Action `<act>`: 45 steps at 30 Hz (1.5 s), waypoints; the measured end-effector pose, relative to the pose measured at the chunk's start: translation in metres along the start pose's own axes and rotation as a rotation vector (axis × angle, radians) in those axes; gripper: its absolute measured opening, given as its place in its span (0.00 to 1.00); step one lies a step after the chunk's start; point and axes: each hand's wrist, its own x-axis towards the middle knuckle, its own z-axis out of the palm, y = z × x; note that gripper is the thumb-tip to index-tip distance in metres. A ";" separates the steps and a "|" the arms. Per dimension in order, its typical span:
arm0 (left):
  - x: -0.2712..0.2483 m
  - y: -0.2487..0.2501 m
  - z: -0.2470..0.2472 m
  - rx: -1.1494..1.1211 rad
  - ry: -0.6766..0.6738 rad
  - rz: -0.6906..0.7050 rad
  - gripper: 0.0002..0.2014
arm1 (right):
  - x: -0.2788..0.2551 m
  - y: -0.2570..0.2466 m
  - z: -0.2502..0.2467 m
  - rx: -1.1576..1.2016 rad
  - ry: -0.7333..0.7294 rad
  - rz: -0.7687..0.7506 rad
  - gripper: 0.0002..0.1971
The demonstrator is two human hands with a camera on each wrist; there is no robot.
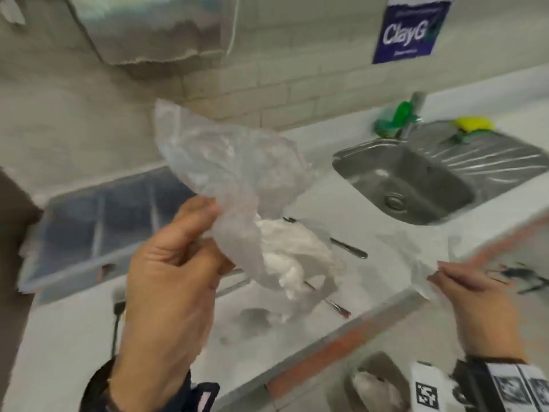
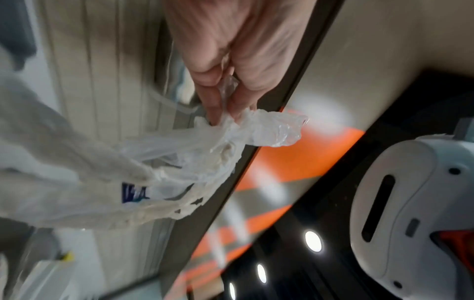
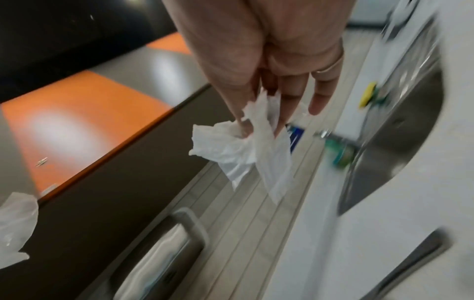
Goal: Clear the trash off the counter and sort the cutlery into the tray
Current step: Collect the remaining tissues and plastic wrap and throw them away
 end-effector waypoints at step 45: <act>-0.246 -0.834 0.260 1.428 -2.021 -0.294 0.31 | -0.186 0.593 -0.123 -0.168 0.386 1.066 0.14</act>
